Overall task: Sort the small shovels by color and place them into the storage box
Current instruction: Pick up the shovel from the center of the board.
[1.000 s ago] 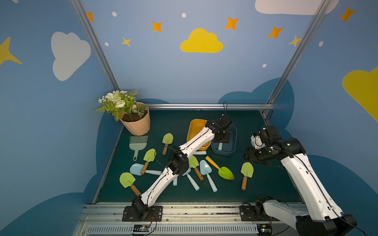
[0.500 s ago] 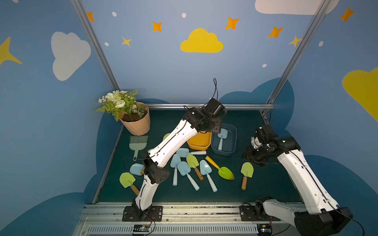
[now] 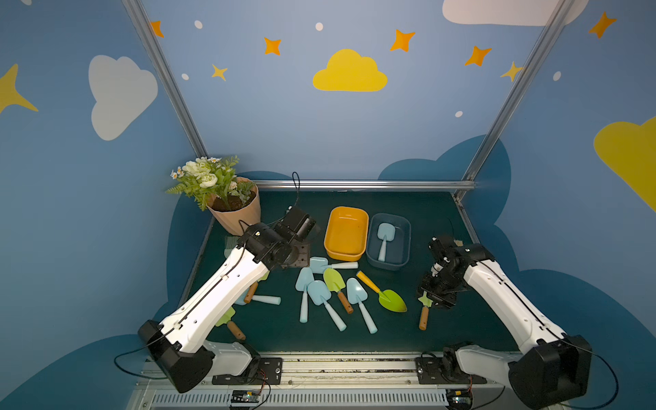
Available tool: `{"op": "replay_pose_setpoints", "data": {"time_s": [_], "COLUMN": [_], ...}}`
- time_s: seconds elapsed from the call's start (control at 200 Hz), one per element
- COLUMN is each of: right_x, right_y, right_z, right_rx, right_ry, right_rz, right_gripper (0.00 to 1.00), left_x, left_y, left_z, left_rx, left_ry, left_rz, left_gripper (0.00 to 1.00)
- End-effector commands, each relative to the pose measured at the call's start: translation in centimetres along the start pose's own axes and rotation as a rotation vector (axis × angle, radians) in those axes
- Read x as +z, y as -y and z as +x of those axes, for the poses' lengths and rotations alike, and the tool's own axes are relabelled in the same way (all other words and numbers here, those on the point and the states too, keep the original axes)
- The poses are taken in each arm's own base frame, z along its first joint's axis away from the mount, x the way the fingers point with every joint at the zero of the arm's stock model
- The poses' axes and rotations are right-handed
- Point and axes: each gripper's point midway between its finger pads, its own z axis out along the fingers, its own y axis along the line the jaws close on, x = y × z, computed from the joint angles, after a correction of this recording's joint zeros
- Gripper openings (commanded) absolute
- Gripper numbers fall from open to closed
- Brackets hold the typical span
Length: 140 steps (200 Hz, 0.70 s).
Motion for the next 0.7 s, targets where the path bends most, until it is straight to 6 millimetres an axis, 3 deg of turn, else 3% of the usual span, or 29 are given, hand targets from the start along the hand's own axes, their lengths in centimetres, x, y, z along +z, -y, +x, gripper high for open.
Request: {"op": "replay_pose_setpoints", "data": {"time_s": [0.0,0.27,0.696], "right_x": [1.1,4.1,6.2], "right_y": [0.1,1.4,3.4], "right_z": [0.0,0.5,1.1], "right_rx": [0.027,0.054,0.152], "right_ry": [-0.032,-0.145,-0.171], "right_rz": [0.019,0.110,0.165], "right_gripper": [0.59,0.60,0.61], "left_x": [0.1,0.6,2.0], "left_y": [-2.6,-5.8,-5.6], "left_z": [2.2,5.7,6.3], "left_rx": [-0.075,-0.175,-0.164], "left_ry": [-0.037,-0.086,-0.136], "left_rz": [-0.044,-0.103,-0.115], "left_gripper": [0.58,0.56,0.57]}}
